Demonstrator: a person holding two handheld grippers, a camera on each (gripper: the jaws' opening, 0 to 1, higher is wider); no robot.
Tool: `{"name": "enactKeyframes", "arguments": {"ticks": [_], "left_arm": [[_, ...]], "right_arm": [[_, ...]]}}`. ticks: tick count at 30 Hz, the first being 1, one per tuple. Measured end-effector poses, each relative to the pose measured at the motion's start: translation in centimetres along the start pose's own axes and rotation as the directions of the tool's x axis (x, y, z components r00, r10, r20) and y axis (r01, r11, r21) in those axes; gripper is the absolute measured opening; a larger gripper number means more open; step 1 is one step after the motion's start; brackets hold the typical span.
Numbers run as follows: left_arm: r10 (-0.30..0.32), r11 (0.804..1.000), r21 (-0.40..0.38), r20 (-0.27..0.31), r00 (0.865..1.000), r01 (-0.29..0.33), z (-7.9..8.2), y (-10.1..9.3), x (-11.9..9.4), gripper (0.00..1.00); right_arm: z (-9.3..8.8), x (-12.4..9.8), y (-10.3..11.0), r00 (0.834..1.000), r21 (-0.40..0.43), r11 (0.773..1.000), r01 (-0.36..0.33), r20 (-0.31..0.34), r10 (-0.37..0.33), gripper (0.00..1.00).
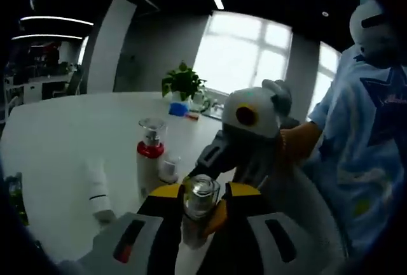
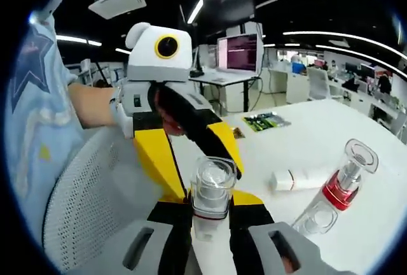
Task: Arrange the skincare products in the storage area until every visible bottle or jar stands upright without overlapping.
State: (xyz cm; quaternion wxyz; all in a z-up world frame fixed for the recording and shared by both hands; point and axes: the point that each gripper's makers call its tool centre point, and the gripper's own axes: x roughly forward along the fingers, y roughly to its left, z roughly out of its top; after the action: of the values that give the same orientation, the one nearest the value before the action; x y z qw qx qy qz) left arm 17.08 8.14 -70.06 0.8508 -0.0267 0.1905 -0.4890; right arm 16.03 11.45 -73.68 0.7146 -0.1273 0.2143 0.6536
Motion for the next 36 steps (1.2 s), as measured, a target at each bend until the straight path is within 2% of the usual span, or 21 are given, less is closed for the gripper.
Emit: {"name": "enactKeyframes", "arguments": {"ticks": [1, 6, 8, 10, 14, 17, 19, 21, 23, 25, 26, 29, 32, 36], "left_arm": [[0.006, 1.000, 0.017, 0.012, 1.000, -0.006, 0.2, 0.0, 0.1, 0.19], [0.005, 1.000, -0.004, 0.022, 1.000, -0.005, 0.4, 0.0, 0.0, 0.18], [0.023, 1.000, -0.021, 0.014, 1.000, -0.023, 0.4, 0.1, 0.0, 0.18], [0.055, 0.998, 0.002, 0.003, 0.998, -0.055, 0.2, 0.5, 0.1, 0.18], [0.108, 0.994, 0.020, -0.003, 0.994, -0.108, 0.1, 1.6, -0.1, 0.18], [0.178, 0.984, 0.009, 0.020, 0.984, -0.178, 0.4, 3.0, -0.5, 0.18], [0.192, 0.981, -0.001, 0.029, 0.981, -0.192, 0.5, 3.5, -0.5, 0.18], [0.219, 0.975, -0.035, 0.029, 0.975, -0.218, 0.5, 4.3, -0.4, 0.18], [0.259, 0.965, -0.044, 0.017, 0.966, -0.258, 0.4, 5.2, 0.0, 0.18], [0.273, 0.962, -0.022, 0.005, 0.962, -0.273, 0.7, 5.3, 0.7, 0.18], [0.280, 0.960, -0.007, 0.001, 0.960, -0.280, 0.8, 5.2, 1.0, 0.18], [0.300, 0.952, 0.057, 0.002, 0.954, -0.299, 1.4, 5.2, 2.2, 0.18], [0.326, 0.943, 0.061, 0.035, 0.945, -0.327, 1.6, 5.9, 3.2, 0.18], [0.359, 0.931, 0.038, 0.098, 0.928, -0.364, 1.8, 7.0, 3.5, 0.18]], "right_arm": [[-0.2, 0.0, 0.2, 1.000, 0.009, 1.000, -0.009, -0.011, 0.009, 0.17], [0.0, -0.2, 0.0, 1.000, 0.014, 1.000, -0.013, 0.000, 0.013, 0.17], [0.0, -0.1, -0.1, 1.000, 0.004, 1.000, -0.008, 0.001, 0.008, 0.18], [-0.2, 0.0, -0.5, 1.000, -0.036, 0.999, 0.021, -0.010, -0.021, 0.18], [-1.5, -0.6, -0.9, 0.997, -0.030, 0.999, 0.017, -0.079, -0.020, 0.16], [-2.2, -1.6, -1.6, 0.994, -0.018, 0.999, 0.033, -0.099, -0.035, 0.12], [-2.7, -2.3, -2.2, 0.992, -0.005, 0.998, 0.061, -0.108, -0.061, 0.12], [-3.4, -2.5, -2.8, 0.989, 0.036, 0.995, 0.093, -0.117, -0.088, 0.12], [-4.4, -2.4, -3.3, 0.982, 0.085, 0.989, 0.121, -0.158, -0.106, 0.10], [-5.5, -2.3, -4.1, 0.964, 0.088, 0.984, 0.157, -0.229, -0.133, 0.07], [-5.8, -2.2, -4.4, 0.960, 0.083, 0.983, 0.165, -0.242, -0.141, 0.06], [-5.8, -2.2, -4.4, 0.962, 0.103, 0.982, 0.161, -0.240, -0.133, 0.06], [-5.6, -2.1, -4.1, 0.966, 0.133, 0.980, 0.151, -0.229, -0.117, 0.05], [-6.3, -2.2, -4.3, 0.955, 0.084, 0.982, 0.166, -0.264, -0.139, 0.05]]}}
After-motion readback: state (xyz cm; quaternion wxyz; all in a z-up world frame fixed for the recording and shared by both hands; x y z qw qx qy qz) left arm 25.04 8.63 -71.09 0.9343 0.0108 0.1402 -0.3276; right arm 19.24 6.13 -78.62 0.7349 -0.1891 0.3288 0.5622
